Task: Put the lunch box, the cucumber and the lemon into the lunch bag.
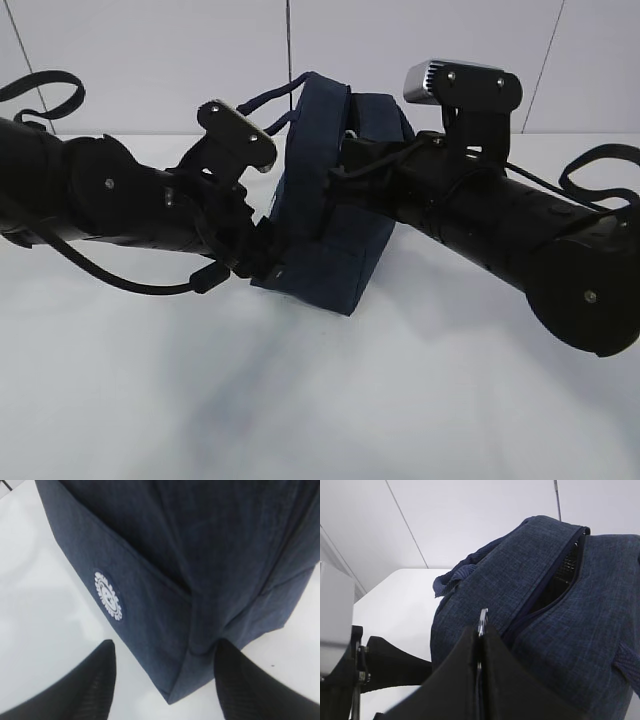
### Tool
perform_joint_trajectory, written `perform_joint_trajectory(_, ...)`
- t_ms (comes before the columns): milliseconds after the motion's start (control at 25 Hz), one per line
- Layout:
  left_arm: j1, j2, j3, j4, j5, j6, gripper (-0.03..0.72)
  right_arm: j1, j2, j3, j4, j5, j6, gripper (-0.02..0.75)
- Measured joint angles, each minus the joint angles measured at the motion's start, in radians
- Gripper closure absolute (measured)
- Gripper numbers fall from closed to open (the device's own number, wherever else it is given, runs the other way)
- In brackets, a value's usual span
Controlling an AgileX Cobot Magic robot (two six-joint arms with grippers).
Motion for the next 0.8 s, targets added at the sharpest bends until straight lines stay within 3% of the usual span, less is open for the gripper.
perform_joint_trajectory(520,-0.047,0.026,-0.056,-0.009,-0.01,0.002,0.285,0.0,0.0,0.0,0.016,0.0,0.001,0.72)
perform_joint_trajectory(640,-0.047,0.03,-0.056,-0.034,-0.015,0.002,0.424,0.0,0.0,0.0,0.032,0.0,0.001,0.72)
perform_joint_trajectory(760,-0.047,0.034,-0.056,-0.041,-0.017,0.002,0.629,0.0,0.0,-0.002,0.039,0.0,0.001,0.72)
perform_joint_trajectory(800,-0.047,0.034,-0.056,-0.043,-0.017,0.002,0.657,0.0,0.0,-0.003,0.041,0.0,0.001,0.72)
